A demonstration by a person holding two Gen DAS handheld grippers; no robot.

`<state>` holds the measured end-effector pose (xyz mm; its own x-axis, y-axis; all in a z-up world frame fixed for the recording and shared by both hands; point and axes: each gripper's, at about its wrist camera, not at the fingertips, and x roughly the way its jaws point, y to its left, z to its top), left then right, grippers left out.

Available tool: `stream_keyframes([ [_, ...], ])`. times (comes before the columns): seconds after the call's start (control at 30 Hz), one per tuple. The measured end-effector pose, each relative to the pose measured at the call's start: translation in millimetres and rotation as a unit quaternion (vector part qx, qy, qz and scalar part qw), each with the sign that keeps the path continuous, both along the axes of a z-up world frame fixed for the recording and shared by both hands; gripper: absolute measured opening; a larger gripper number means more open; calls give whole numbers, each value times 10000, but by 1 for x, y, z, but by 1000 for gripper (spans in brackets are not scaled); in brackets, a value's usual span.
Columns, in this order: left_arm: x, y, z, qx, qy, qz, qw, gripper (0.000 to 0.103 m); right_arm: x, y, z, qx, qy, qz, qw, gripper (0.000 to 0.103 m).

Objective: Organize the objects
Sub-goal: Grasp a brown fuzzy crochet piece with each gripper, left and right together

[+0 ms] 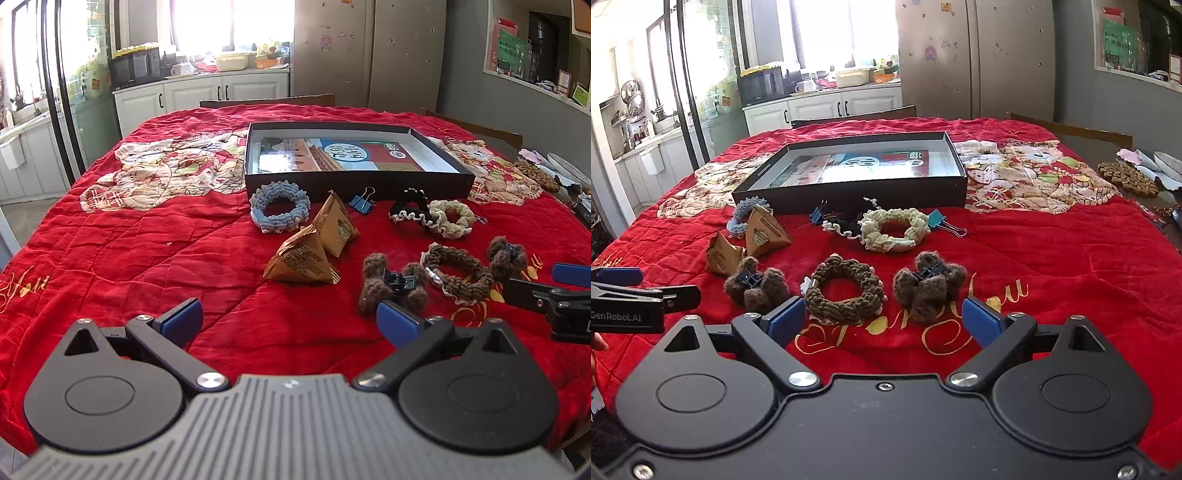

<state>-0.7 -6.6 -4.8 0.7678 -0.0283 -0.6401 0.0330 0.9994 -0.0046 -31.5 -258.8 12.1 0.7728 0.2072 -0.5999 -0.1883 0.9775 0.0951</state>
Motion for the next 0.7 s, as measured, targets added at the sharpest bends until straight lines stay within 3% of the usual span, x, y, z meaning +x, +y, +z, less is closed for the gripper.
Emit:
stream_keyframes([
  [0.33,1,-2,0,-18,-4,-122,9999,103,1,-1,-2,-1,10,-14,10000,90],
  [0.5,2,-8,-2,-81,-67,-520,9986,103,5,-7,-5,-34,-49,-46,10000,86],
  [0.7,4,-19,-7,-132,-110,-1096,9938,99,10,-18,-8,-42,-217,-36,9997,74],
])
